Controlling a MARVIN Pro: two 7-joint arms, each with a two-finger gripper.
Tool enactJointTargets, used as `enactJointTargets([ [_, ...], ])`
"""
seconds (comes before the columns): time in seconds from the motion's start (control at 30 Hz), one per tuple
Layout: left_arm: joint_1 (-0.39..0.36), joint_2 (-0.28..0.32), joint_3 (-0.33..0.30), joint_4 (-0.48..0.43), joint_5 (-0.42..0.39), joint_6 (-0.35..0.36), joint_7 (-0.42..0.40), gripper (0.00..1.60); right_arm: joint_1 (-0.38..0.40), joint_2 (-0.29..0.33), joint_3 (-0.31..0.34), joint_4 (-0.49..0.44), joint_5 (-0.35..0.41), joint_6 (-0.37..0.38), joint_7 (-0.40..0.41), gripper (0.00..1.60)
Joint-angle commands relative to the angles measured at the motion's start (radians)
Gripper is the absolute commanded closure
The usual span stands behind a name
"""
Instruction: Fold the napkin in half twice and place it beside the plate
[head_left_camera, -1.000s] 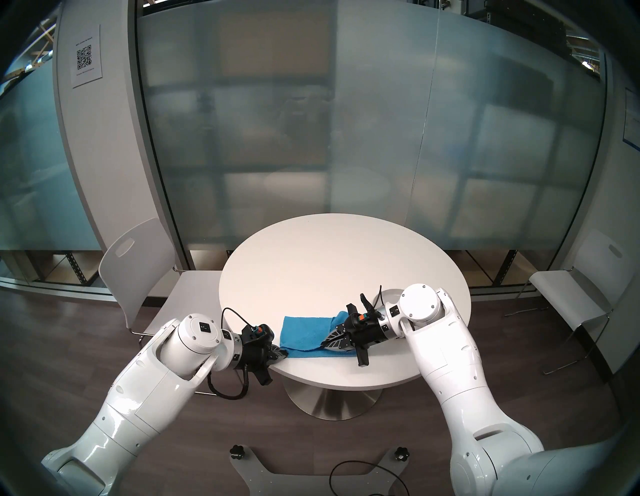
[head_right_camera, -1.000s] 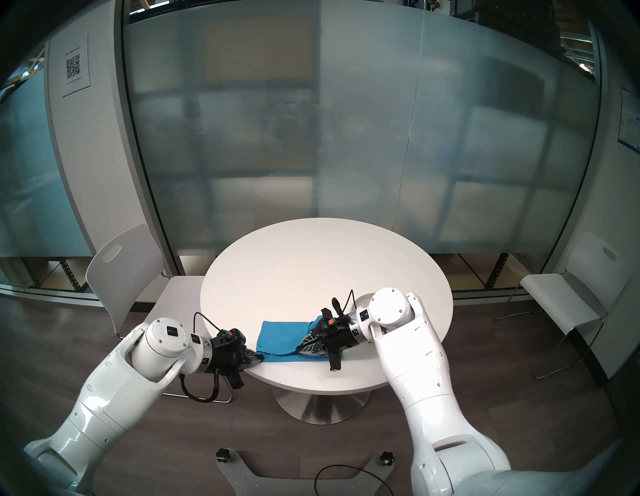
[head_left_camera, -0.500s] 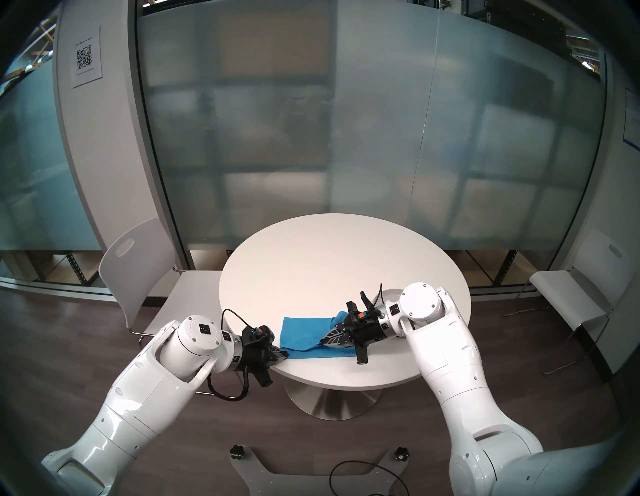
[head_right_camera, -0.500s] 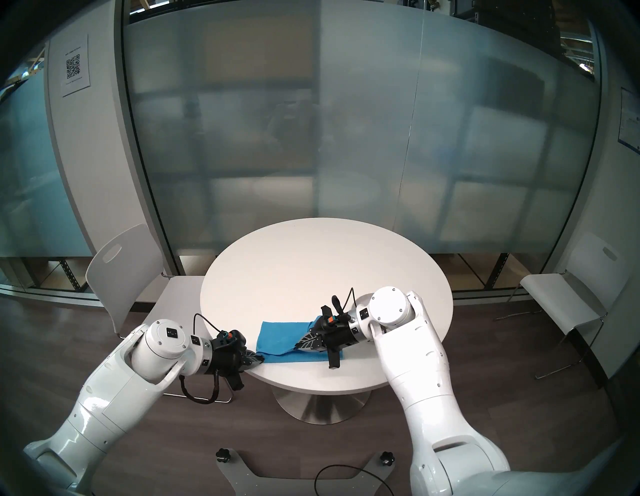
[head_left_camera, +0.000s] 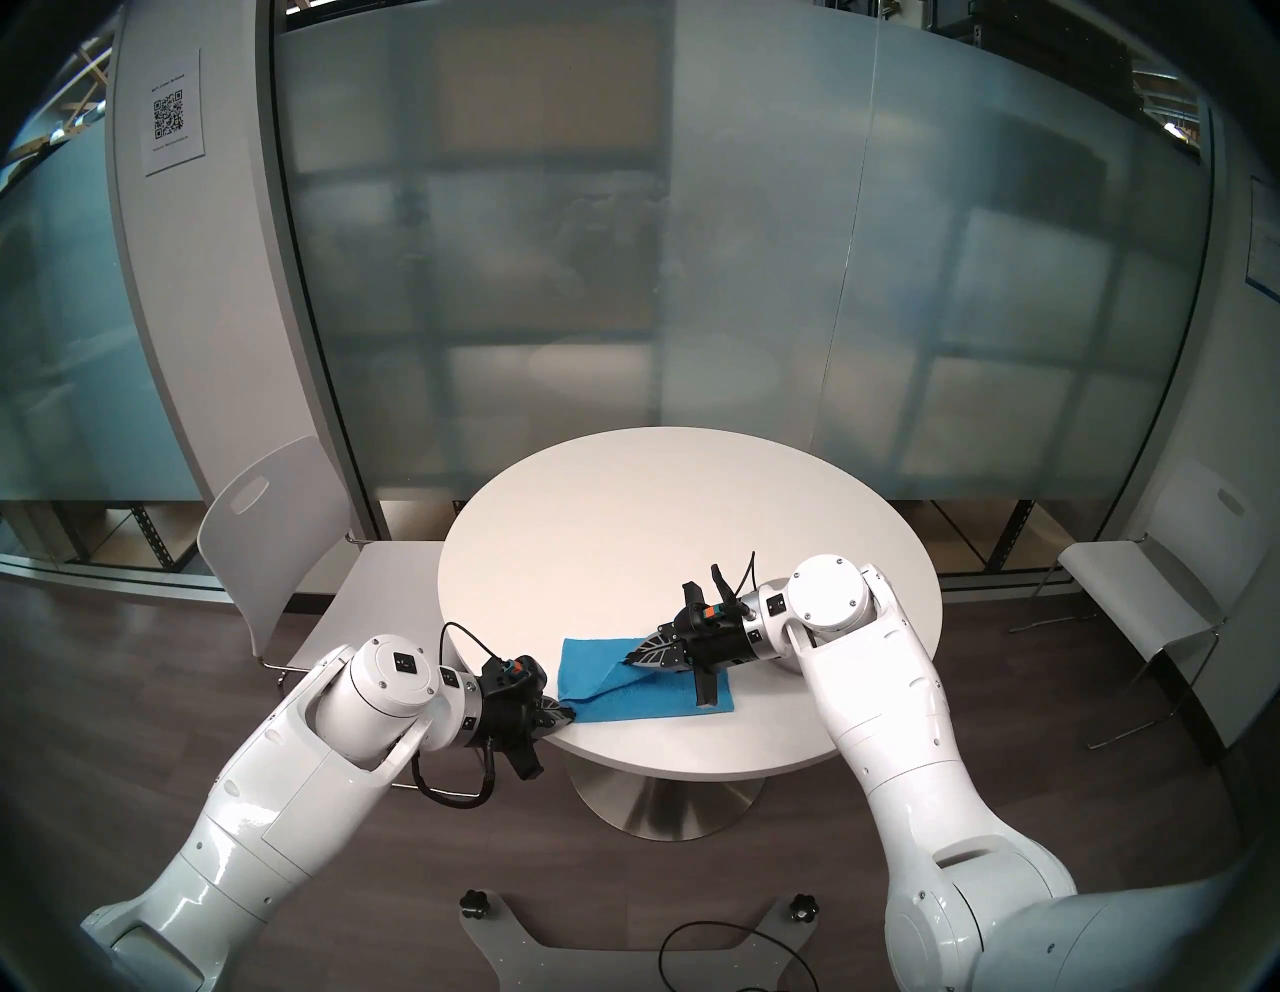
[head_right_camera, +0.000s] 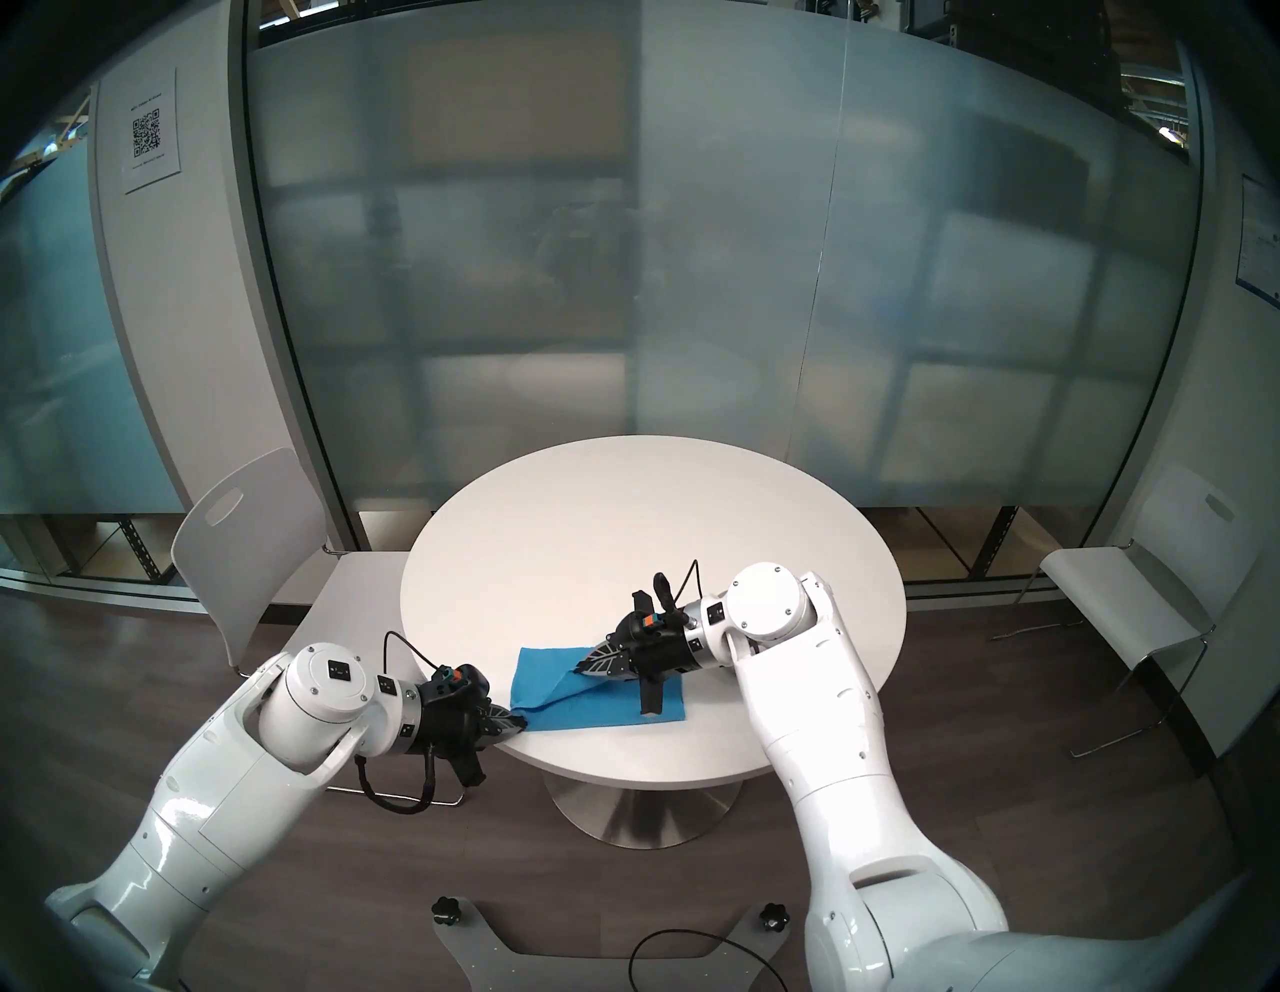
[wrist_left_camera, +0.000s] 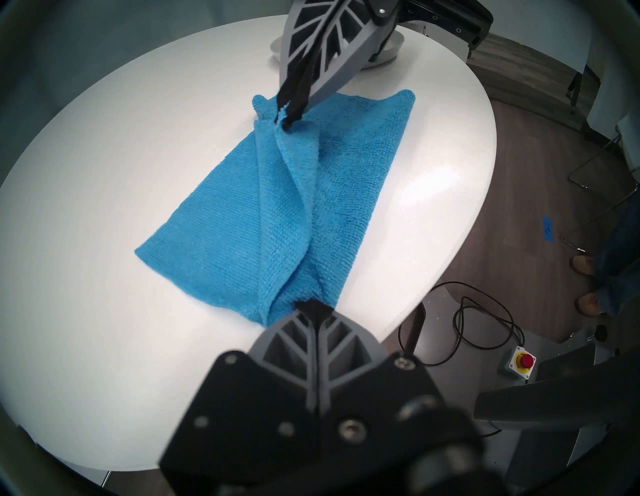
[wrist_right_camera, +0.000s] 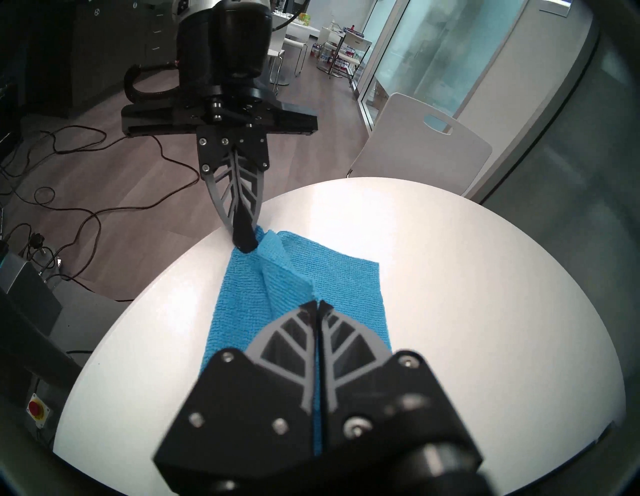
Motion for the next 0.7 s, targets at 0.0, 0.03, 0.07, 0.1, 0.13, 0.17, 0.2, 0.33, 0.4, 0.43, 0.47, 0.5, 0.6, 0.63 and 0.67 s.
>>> enactJointTargets([
  [0.0,-0.01,-0.003,0.003,-0.007,0.001,0.001,-0.001,1.6,0.063,-0.031,-0.002,0.01,0.009,0.0,-0.013,1.36],
  [0.03,-0.011,-0.004,0.003,-0.005,0.001,0.001,-0.001,1.6,0.067,-0.034,-0.004,0.015,0.008,0.0,-0.015,1.36],
  [0.07,-0.013,-0.005,0.004,-0.004,0.001,0.001,0.0,1.6,0.073,-0.039,-0.005,0.025,0.007,-0.004,-0.021,1.36],
  [0.1,-0.013,-0.005,0.004,-0.004,0.001,0.001,0.0,1.6,0.073,-0.039,-0.005,0.025,0.007,-0.004,-0.021,1.36],
  [0.13,-0.014,-0.006,0.005,-0.003,0.001,0.001,0.0,1.6,0.078,-0.041,-0.007,0.031,0.005,-0.005,-0.024,1.36],
  [0.17,-0.015,-0.005,0.006,-0.002,0.001,0.0,-0.001,1.6,0.085,-0.044,-0.009,0.045,0.002,-0.011,-0.031,1.36],
  [0.2,-0.016,-0.006,0.007,-0.001,0.001,0.0,-0.001,1.6,0.092,-0.047,-0.011,0.059,-0.001,-0.016,-0.038,1.36],
  [0.33,-0.022,-0.007,0.009,0.002,0.001,0.001,-0.001,1.6,0.118,-0.056,-0.021,0.111,-0.01,-0.034,-0.059,1.36],
  [0.4,-0.027,-0.008,0.011,0.004,0.001,0.003,-0.001,1.6,0.137,-0.063,-0.027,0.15,-0.014,-0.046,-0.075,1.36],
  [0.43,-0.027,-0.008,0.011,0.004,0.001,0.003,-0.001,1.6,0.137,-0.063,-0.027,0.15,-0.014,-0.046,-0.075,1.36],
  [0.47,-0.029,-0.008,0.012,0.005,0.0,0.003,-0.002,1.6,0.142,-0.065,-0.029,0.162,-0.015,-0.05,-0.08,1.36],
  [0.5,-0.031,-0.009,0.012,0.006,0.0,0.004,-0.002,1.6,0.154,-0.069,-0.032,0.186,-0.016,-0.058,-0.089,1.36],
  [0.6,-0.034,-0.009,0.013,0.007,0.0,0.005,-0.002,1.6,0.171,-0.076,-0.037,0.22,-0.019,-0.071,-0.104,1.36],
  [0.63,-0.034,-0.009,0.013,0.007,0.0,0.005,-0.002,1.6,0.171,-0.076,-0.037,0.22,-0.019,-0.071,-0.104,1.36],
  [0.67,-0.035,-0.009,0.014,0.008,0.0,0.006,-0.002,1.6,0.176,-0.078,-0.039,0.229,-0.019,-0.074,-0.107,1.36],
])
